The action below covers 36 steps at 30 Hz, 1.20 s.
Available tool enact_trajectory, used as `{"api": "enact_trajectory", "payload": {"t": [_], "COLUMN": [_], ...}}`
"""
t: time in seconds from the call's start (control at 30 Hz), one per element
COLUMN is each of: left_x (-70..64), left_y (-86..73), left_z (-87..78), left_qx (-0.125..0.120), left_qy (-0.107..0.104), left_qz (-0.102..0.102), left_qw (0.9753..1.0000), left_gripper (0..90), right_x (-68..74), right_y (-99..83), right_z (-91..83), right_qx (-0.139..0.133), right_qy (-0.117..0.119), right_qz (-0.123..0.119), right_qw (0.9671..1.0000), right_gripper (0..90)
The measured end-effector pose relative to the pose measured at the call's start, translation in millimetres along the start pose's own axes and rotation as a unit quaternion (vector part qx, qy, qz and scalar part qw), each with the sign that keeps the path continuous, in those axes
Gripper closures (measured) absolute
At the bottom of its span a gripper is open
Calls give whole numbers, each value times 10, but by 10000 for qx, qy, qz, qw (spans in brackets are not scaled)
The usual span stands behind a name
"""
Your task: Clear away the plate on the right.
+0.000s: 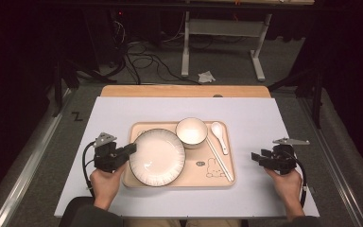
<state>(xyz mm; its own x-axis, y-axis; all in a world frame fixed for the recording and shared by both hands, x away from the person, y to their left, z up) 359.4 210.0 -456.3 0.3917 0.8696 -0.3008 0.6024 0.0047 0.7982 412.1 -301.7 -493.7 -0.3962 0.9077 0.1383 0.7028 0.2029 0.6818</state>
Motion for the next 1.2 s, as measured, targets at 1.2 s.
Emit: {"api": "enact_trajectory", "payload": {"t": [1.2], "left_x": [307], "left_y": [-117], "left_z": [453], "left_qx": [715], "left_qy": [599], "left_qz": [-369], "left_qw": [9950], "left_gripper": [820], "right_x": [19], "right_y": [13], "right_z": [28], "right_qx": [-52], "right_qy": [93], "right_qz": [65], "right_qw": [9999], "right_gripper": [475]}}
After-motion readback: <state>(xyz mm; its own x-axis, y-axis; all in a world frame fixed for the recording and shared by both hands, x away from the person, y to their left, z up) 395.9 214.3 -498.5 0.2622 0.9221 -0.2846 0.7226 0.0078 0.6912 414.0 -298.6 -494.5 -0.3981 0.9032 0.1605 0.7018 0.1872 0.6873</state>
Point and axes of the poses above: each handheld gripper's, and its own axes: z roughly forward along the jaws, y roughly out of its top, x roughly to its left, the point moved 2 cm from there along z, roughly forward along the jaws, and after that the axes turned 2 degrees about -y, right-handed, at the moved point
